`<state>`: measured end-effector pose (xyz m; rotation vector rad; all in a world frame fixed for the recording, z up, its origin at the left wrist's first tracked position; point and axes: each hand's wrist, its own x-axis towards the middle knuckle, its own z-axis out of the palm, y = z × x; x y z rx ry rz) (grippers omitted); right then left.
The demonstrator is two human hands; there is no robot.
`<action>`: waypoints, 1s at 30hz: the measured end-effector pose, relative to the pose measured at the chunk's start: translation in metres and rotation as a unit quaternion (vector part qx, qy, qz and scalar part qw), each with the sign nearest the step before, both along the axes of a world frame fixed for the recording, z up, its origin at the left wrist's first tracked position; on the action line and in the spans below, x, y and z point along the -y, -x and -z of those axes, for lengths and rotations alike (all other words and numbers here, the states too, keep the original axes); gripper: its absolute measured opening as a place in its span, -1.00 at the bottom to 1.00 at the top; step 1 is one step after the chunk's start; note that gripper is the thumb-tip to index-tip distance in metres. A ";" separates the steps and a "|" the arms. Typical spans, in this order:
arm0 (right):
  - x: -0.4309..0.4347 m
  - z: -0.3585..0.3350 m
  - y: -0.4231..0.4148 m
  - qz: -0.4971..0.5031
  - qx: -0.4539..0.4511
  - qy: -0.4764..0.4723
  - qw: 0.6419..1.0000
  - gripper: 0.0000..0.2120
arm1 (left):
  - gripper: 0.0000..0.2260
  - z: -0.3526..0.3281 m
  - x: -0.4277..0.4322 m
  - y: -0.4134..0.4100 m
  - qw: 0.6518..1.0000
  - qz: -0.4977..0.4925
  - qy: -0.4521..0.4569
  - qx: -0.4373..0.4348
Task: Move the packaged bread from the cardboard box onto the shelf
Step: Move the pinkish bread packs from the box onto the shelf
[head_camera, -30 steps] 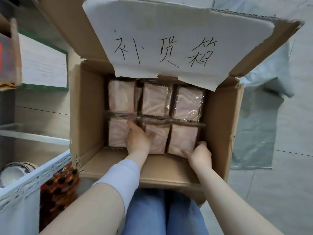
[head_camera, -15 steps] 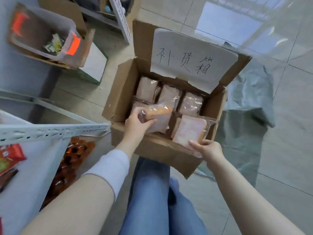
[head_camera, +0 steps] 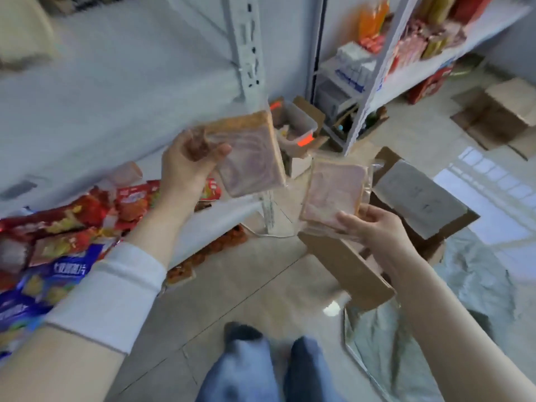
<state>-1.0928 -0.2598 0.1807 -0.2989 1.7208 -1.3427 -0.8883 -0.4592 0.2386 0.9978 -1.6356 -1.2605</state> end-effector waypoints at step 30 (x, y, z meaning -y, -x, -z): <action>0.610 -0.109 -0.522 -0.104 -0.211 0.189 0.953 -0.69 | -0.62 -0.071 0.441 -0.513 0.912 -0.408 0.044 -0.026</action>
